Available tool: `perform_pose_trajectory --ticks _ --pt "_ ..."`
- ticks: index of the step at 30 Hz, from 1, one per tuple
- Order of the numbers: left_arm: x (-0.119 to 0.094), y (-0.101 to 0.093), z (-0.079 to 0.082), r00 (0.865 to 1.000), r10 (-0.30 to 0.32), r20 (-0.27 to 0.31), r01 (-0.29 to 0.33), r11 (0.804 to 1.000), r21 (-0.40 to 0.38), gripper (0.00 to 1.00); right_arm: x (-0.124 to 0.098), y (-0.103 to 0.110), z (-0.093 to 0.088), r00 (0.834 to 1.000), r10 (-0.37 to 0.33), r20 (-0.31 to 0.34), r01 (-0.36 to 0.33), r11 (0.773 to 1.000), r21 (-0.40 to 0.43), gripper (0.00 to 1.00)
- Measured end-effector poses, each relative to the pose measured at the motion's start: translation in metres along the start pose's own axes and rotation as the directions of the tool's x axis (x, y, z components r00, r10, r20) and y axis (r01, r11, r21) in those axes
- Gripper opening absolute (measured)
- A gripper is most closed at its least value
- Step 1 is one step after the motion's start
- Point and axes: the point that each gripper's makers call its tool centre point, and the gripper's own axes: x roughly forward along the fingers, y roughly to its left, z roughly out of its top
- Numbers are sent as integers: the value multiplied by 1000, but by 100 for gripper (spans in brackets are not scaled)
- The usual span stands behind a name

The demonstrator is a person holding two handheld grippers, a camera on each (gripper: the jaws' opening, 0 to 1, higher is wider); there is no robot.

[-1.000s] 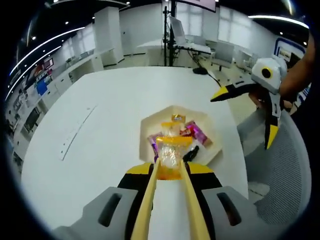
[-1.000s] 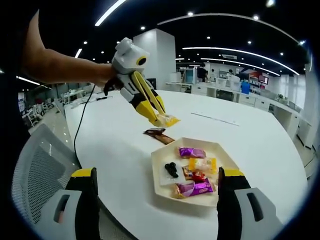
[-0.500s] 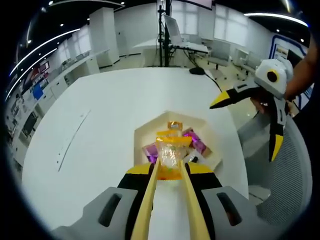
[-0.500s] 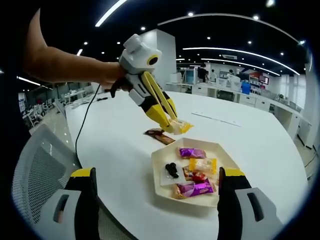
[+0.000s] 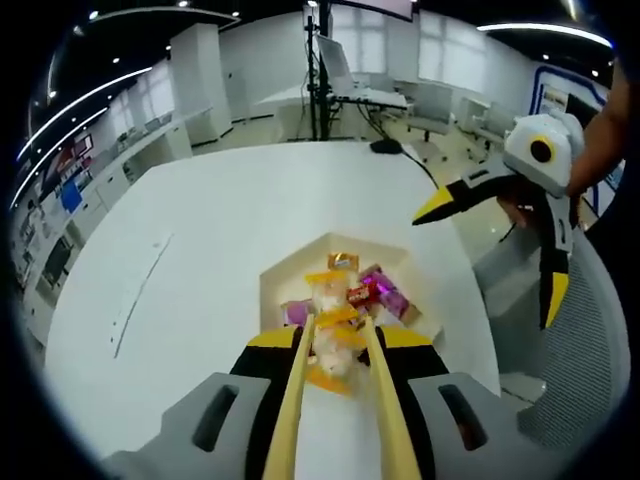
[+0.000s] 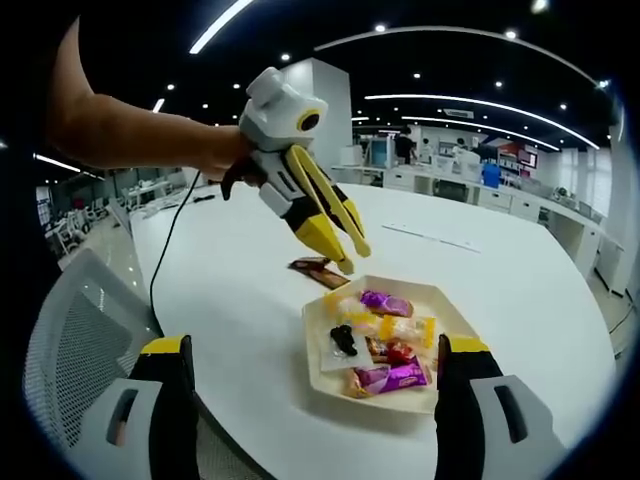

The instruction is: Place the target food into the container with the food tongs after gripping and lifting it, then release it inside without dropping or visibly crushing the food.

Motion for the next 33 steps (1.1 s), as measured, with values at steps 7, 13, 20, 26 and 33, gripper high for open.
perform_pose_trajectory --ticks 7,13,20,26,33 --pt "-4 4 4 1000 7 17 -7 1000 -11 26 0 0 1 1000 -1 0 1 1000 1 99" --pt "-12 11 1 999 20 30 -19 999 -33 26 0 -1 0 1000 -6 -2 6 1000 0 99" --pt "-23 16 -3 999 35 33 -34 999 -41 26 0 -1 0 1000 -7 0 7 1000 1 99" --pt "-34 25 -16 997 64 39 -63 997 -36 26 0 -1 1 1000 -6 3 6 1000 5 99" --pt "-47 35 -32 995 97 33 -96 994 -44 26 0 0 0 1000 -4 0 4 1000 6 99"
